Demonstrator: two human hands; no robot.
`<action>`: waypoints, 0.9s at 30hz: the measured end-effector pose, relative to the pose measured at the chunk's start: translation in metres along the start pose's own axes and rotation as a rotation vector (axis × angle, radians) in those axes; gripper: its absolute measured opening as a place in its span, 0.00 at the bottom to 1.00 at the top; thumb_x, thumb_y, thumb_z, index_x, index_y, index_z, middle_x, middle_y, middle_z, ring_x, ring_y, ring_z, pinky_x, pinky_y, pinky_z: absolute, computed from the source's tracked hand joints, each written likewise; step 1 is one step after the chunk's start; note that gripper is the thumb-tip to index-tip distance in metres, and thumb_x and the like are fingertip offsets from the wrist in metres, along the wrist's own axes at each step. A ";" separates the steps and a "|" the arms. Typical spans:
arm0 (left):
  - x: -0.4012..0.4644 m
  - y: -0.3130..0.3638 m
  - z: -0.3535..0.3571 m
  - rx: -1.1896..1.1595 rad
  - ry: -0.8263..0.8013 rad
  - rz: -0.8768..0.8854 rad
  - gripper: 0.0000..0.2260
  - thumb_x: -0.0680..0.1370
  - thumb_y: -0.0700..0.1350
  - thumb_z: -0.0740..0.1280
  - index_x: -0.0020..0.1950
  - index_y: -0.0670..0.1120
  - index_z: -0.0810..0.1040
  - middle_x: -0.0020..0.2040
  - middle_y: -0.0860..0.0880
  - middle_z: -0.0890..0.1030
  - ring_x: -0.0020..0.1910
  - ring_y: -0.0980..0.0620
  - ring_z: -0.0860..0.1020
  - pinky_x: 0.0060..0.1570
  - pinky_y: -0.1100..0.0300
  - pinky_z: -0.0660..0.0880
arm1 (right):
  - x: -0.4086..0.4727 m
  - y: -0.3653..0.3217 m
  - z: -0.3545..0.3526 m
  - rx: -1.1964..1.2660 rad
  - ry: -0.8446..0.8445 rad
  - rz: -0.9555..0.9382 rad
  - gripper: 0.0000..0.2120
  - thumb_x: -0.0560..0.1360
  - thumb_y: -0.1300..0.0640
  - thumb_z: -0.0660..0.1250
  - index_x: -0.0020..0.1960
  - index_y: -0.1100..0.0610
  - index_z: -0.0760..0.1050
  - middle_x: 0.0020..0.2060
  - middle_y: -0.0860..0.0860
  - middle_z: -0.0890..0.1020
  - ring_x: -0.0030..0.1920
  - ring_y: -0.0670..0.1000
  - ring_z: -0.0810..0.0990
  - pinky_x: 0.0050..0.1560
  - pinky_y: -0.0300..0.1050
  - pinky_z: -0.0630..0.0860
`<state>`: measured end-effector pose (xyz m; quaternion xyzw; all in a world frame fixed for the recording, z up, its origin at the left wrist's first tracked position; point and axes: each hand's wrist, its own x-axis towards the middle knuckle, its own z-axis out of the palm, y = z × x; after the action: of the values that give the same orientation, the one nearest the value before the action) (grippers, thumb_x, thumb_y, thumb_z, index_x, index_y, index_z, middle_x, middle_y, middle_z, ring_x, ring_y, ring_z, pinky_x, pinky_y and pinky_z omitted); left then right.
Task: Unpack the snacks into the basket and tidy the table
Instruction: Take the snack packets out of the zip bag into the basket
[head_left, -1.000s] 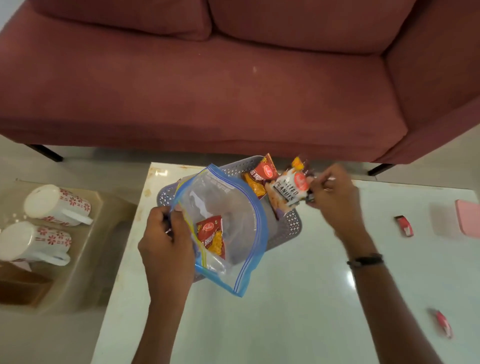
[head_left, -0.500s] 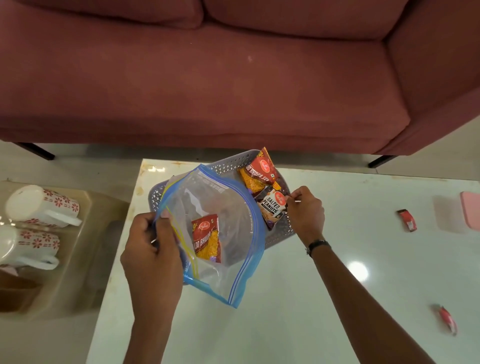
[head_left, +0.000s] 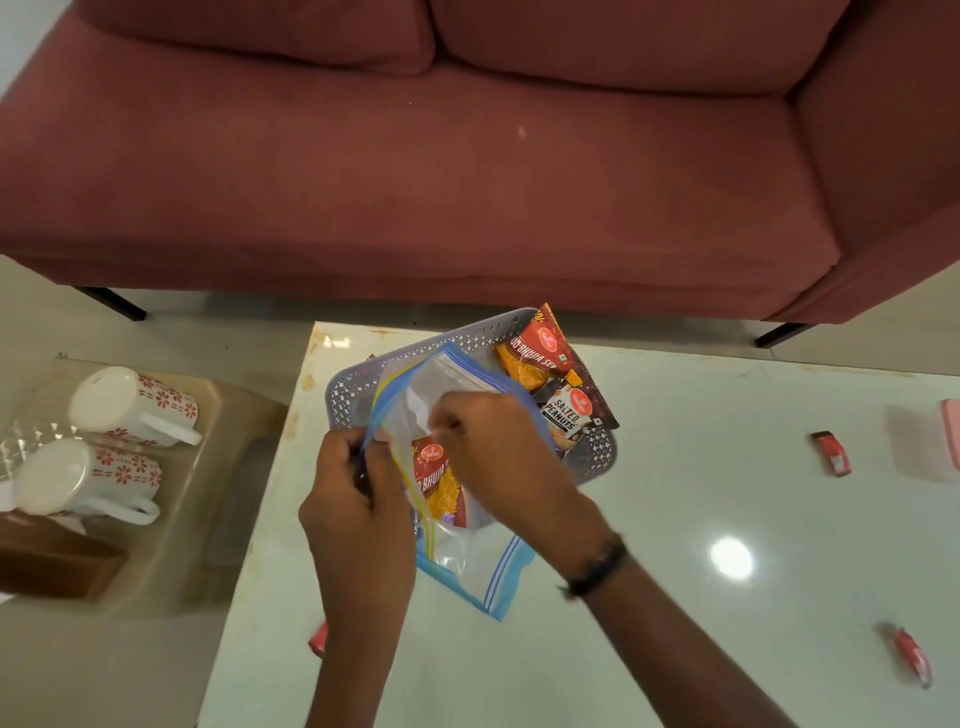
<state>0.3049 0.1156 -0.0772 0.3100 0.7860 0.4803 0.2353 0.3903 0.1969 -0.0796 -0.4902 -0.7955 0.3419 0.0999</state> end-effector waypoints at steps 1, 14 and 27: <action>-0.003 0.001 0.000 0.015 0.002 0.016 0.08 0.79 0.49 0.59 0.46 0.46 0.73 0.30 0.47 0.76 0.27 0.51 0.76 0.26 0.70 0.71 | 0.012 0.000 0.018 -0.164 -0.130 0.011 0.10 0.78 0.63 0.59 0.56 0.60 0.75 0.54 0.58 0.80 0.56 0.58 0.78 0.55 0.50 0.74; -0.025 -0.006 -0.005 0.072 0.032 0.053 0.10 0.79 0.48 0.59 0.49 0.43 0.75 0.32 0.46 0.78 0.30 0.50 0.78 0.30 0.76 0.71 | 0.032 0.038 0.102 -0.534 -0.174 0.147 0.10 0.75 0.63 0.64 0.56 0.58 0.74 0.53 0.55 0.80 0.56 0.55 0.79 0.50 0.46 0.72; 0.010 0.016 -0.007 0.104 0.163 0.081 0.08 0.80 0.47 0.59 0.44 0.45 0.73 0.31 0.54 0.76 0.31 0.58 0.76 0.27 0.74 0.69 | -0.042 -0.018 -0.028 0.325 0.369 0.069 0.02 0.78 0.56 0.63 0.48 0.50 0.72 0.43 0.45 0.81 0.43 0.45 0.79 0.40 0.38 0.74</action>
<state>0.2979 0.1243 -0.0603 0.3131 0.8133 0.4716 0.1345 0.4120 0.1680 -0.0396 -0.5487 -0.6812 0.3732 0.3092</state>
